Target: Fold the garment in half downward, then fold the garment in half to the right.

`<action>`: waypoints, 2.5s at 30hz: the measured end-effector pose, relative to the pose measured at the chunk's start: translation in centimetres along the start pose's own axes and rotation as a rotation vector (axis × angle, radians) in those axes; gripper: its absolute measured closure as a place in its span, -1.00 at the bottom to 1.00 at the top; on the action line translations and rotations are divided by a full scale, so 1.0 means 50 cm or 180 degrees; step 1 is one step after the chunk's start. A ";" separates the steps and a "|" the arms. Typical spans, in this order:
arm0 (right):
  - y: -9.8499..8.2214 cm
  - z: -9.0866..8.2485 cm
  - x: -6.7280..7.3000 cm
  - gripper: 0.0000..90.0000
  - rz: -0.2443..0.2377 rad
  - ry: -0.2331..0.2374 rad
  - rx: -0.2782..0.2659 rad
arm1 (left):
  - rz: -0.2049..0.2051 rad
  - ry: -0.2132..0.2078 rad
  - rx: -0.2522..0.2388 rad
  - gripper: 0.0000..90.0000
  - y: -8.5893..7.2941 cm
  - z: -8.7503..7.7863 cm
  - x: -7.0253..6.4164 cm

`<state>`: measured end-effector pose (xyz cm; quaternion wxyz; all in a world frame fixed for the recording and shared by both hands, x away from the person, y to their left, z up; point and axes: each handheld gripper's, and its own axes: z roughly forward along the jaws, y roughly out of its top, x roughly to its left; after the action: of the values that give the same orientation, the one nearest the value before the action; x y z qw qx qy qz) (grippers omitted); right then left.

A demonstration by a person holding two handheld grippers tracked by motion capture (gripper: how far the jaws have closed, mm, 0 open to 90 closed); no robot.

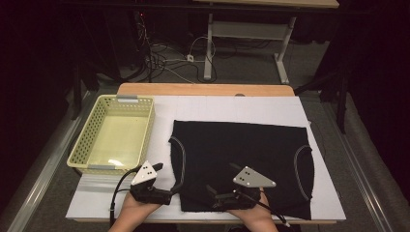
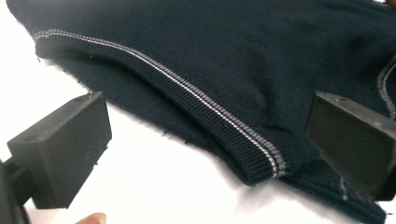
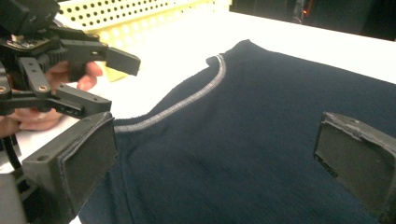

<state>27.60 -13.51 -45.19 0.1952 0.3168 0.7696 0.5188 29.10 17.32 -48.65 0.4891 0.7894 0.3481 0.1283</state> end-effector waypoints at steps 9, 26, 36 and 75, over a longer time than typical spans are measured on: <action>-0.001 0.048 0.031 -0.99 -0.0078 0.0211 0.0062 | -0.0015 -0.0018 -0.0003 -0.99 0.000 -0.001 0.002; -0.032 0.055 0.074 -0.99 -0.0145 0.0449 0.0214 | -0.0041 0.0068 0.0132 -0.99 0.012 0.005 0.004; -0.047 0.041 0.073 -0.99 -0.0121 0.0440 0.0253 | -0.0073 0.0048 -0.0002 -1.00 0.079 0.011 -0.004; -0.049 0.038 0.053 -0.99 -0.0063 0.0523 0.0217 | -0.0403 0.0443 0.0408 -1.00 0.208 0.210 0.141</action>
<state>26.18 -11.06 -48.07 0.1256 0.2721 0.8034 0.5146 44.34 12.02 -45.80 0.4194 0.7846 0.4379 0.1291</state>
